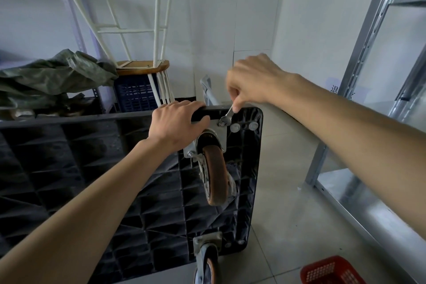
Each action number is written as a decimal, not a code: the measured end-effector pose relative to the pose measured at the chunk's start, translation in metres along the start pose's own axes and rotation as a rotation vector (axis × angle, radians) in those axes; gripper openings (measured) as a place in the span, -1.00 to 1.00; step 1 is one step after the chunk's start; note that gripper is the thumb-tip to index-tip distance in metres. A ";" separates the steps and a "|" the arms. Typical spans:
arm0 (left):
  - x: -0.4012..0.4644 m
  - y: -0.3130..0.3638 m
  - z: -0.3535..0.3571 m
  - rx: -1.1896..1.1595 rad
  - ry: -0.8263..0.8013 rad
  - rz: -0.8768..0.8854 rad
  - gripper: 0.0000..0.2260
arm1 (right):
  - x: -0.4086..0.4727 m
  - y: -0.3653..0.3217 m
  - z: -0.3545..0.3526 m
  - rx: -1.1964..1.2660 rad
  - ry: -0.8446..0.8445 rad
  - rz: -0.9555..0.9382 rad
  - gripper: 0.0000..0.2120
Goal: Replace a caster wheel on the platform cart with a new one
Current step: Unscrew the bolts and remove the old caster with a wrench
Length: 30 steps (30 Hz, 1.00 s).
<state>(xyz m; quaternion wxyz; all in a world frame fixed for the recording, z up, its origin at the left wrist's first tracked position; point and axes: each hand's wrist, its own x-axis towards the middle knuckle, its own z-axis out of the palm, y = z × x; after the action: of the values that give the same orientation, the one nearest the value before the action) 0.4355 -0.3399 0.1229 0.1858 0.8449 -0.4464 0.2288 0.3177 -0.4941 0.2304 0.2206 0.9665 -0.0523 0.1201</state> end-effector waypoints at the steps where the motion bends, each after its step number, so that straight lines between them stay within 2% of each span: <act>1: 0.000 -0.001 0.000 0.001 -0.006 0.001 -0.60 | 0.005 -0.006 -0.006 -0.061 0.005 -0.055 -0.67; 3: -0.001 -0.003 -0.001 0.005 -0.009 0.000 -0.59 | 0.012 -0.012 -0.011 -0.136 0.028 -0.130 -0.68; 5: -0.002 -0.004 -0.001 0.005 -0.010 0.006 -0.58 | 0.009 -0.007 -0.005 -0.136 0.053 -0.128 -0.69; 10: -0.001 -0.006 0.003 0.012 0.001 0.023 -0.57 | -0.030 0.018 0.043 0.198 0.170 0.101 -0.70; 14: -0.001 -0.007 0.006 0.029 0.022 0.030 -0.57 | -0.035 0.019 0.055 0.262 0.214 0.140 -0.72; 21: -0.002 -0.005 0.006 0.035 0.044 0.032 -0.61 | -0.011 0.009 0.014 0.003 0.086 -0.010 -0.70; 24: -0.002 -0.003 0.007 0.036 0.053 0.028 -0.61 | -0.002 -0.009 -0.003 -0.216 0.056 -0.100 -0.75; 26: -0.001 -0.003 0.007 0.030 0.058 0.020 -0.62 | 0.005 -0.027 -0.009 -0.352 0.036 -0.168 -0.69; 28: -0.002 -0.003 0.006 0.026 0.058 0.016 -0.62 | 0.008 -0.032 -0.011 -0.391 0.032 -0.179 -0.65; 30: -0.002 -0.006 0.005 0.020 0.049 0.019 -0.61 | 0.002 -0.022 -0.008 -0.332 0.067 -0.136 -0.71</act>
<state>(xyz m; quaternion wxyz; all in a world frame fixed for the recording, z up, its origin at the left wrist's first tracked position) 0.4402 -0.3382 0.1170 0.1859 0.8367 -0.4472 0.2557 0.3215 -0.4708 0.2291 0.3861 0.9137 0.0013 0.1266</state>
